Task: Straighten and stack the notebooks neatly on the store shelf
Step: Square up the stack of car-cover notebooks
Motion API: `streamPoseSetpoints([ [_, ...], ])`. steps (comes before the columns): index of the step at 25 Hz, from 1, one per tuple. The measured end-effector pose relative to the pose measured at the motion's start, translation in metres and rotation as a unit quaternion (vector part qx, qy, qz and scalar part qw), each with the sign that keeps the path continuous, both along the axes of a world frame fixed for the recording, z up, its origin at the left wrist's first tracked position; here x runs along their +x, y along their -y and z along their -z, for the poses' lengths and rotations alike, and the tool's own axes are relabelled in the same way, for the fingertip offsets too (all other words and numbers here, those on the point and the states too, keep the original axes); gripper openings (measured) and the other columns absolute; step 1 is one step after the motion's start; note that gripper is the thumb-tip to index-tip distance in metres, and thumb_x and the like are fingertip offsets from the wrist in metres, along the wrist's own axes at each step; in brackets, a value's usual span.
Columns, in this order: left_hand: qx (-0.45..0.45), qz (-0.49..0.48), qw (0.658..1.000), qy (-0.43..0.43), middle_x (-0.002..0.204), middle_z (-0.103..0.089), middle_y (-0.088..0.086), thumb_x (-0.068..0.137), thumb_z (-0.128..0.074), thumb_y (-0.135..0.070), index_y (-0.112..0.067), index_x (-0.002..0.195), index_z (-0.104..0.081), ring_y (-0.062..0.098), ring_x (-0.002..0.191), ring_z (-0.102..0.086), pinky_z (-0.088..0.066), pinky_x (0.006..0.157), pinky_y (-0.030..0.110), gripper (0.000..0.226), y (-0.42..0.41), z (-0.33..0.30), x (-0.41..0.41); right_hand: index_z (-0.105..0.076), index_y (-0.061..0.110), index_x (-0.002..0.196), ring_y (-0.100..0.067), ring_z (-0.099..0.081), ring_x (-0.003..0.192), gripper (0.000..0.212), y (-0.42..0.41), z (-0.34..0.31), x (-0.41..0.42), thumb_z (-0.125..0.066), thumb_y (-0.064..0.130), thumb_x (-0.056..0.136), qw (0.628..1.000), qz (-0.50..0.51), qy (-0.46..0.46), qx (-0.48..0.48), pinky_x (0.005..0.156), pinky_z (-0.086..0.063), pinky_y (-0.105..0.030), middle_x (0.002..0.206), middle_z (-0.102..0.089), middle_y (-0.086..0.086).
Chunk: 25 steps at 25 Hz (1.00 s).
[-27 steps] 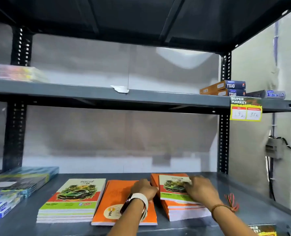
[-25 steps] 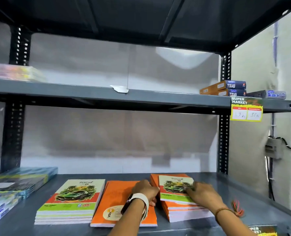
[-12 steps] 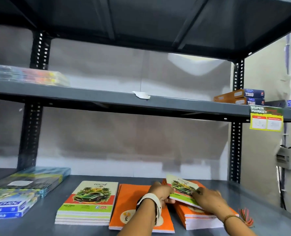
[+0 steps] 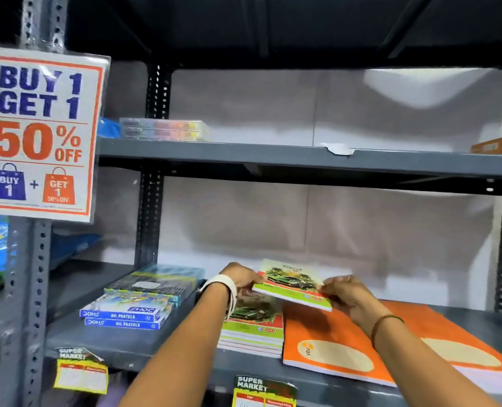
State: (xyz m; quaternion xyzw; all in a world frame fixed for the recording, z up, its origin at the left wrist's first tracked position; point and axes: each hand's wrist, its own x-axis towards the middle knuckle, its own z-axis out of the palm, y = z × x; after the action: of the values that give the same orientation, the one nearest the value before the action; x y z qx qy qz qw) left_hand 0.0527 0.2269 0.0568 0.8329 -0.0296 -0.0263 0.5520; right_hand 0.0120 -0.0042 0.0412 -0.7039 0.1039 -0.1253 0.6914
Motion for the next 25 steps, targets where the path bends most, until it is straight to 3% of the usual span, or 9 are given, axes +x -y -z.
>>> streamPoseSetpoints([
  [2, 0.046, -0.034, 0.998, -0.021, 0.024, -0.042, -0.003, 0.077, -0.077, -0.024, -0.010, 0.056, -0.048, 0.009, 0.020, -0.038, -0.025, 0.030, 0.008, 0.038, -0.035, 0.011, 0.007, -0.048, 0.009, 0.075, -0.019, -0.060, 0.064, 0.033, -0.032, 0.003, 0.007, -0.068, -0.016, 0.080, 1.000, -0.013, 0.002, 0.003, 0.049, -0.053, -0.027, 0.073, -0.057, -0.010],
  [4, 0.082, -0.055, 0.994, -0.034, 0.024, -0.041, -0.002, 0.076, -0.078, -0.029, -0.011, 0.054, -0.047, 0.011, 0.019, -0.034, -0.028, 0.035, 0.012, 0.042, -0.059, 0.024, 0.011, -0.044, 0.010, 0.070, -0.030, -0.065, 0.061, 0.037, -0.056, 0.008, 0.011, -0.067, -0.017, 0.081, 1.000, -0.024, -0.004, -0.008, 0.048, -0.059, -0.029, 0.070, -0.054, -0.012],
  [6, 0.112, -0.058, 0.991, -0.033, 0.026, -0.043, -0.002, 0.074, -0.079, -0.033, -0.011, 0.053, -0.047, 0.012, 0.024, -0.036, -0.032, 0.040, 0.016, 0.044, -0.074, 0.036, 0.014, -0.040, 0.012, 0.067, -0.050, -0.065, 0.075, 0.042, -0.072, 0.016, 0.014, -0.066, -0.016, 0.082, 0.999, -0.035, -0.019, -0.032, 0.070, -0.060, -0.042, 0.073, -0.054, -0.021],
  [7, 0.119, -0.059, 0.991, -0.032, 0.027, -0.044, -0.002, 0.074, -0.079, -0.034, -0.012, 0.054, -0.047, 0.014, 0.028, -0.038, -0.033, 0.042, 0.017, 0.044, -0.078, 0.042, 0.015, -0.039, 0.013, 0.068, -0.047, -0.066, 0.078, 0.042, -0.076, 0.020, 0.015, -0.067, -0.016, 0.081, 0.998, -0.037, -0.025, -0.040, 0.071, -0.060, -0.043, 0.075, -0.056, -0.024],
  [9, 0.132, -0.066, 0.989, -0.028, 0.030, -0.048, -0.002, 0.072, -0.080, -0.035, -0.012, 0.055, -0.048, 0.015, 0.032, -0.041, -0.035, 0.043, 0.017, 0.042, -0.084, 0.050, 0.014, -0.041, 0.011, 0.074, -0.027, -0.065, 0.071, 0.039, -0.082, 0.028, 0.017, -0.068, -0.016, 0.080, 0.998, -0.039, -0.035, -0.039, 0.058, -0.059, -0.032, 0.073, -0.056, -0.014],
  [10, 0.140, -0.071, 0.987, -0.025, 0.032, -0.049, -0.002, 0.071, -0.080, -0.035, -0.012, 0.055, -0.050, 0.015, 0.032, -0.042, -0.035, 0.042, 0.016, 0.041, -0.086, 0.052, 0.014, -0.042, 0.010, 0.076, -0.023, -0.063, 0.074, 0.038, -0.083, 0.031, 0.019, -0.069, -0.016, 0.079, 0.998, -0.043, -0.037, -0.041, 0.061, -0.059, -0.031, 0.072, -0.055, -0.010],
  [14, 0.148, -0.071, 0.986, -0.010, 0.030, -0.052, -0.004, 0.072, -0.080, -0.031, -0.013, 0.055, -0.052, 0.011, 0.023, -0.043, -0.032, 0.035, 0.013, 0.038, -0.086, 0.051, 0.003, -0.045, 0.011, 0.075, -0.029, -0.063, 0.095, 0.038, -0.084, 0.035, 0.023, -0.071, -0.017, 0.077, 0.998, -0.037, -0.038, -0.045, 0.088, -0.056, -0.042, 0.079, -0.058, -0.010],
  [19, 0.072, -0.055, 0.996, -0.021, 0.027, -0.053, -0.006, 0.075, -0.079, -0.009, -0.007, 0.062, -0.052, 0.004, 0.018, -0.046, -0.030, 0.024, 0.008, 0.030, -0.082, 0.045, -0.016, -0.051, 0.007, 0.092, -0.031, -0.066, 0.103, 0.033, -0.080, 0.038, 0.023, -0.073, -0.012, 0.077, 0.996, -0.035, -0.052, -0.067, 0.086, -0.058, -0.041, 0.104, -0.067, -0.017],
  [25, 0.046, -0.057, 0.997, -0.019, 0.061, -0.065, 0.005, 0.071, -0.082, -0.009, -0.002, 0.074, -0.059, 0.005, 0.026, -0.055, -0.032, 0.025, 0.009, 0.024, -0.081, 0.045, -0.019, -0.055, 0.005, 0.097, -0.029, -0.068, 0.097, 0.031, -0.076, 0.041, 0.025, -0.075, -0.010, 0.077, 0.992, -0.042, -0.066, -0.099, 0.076, -0.060, -0.036, 0.104, -0.068, -0.017],
])
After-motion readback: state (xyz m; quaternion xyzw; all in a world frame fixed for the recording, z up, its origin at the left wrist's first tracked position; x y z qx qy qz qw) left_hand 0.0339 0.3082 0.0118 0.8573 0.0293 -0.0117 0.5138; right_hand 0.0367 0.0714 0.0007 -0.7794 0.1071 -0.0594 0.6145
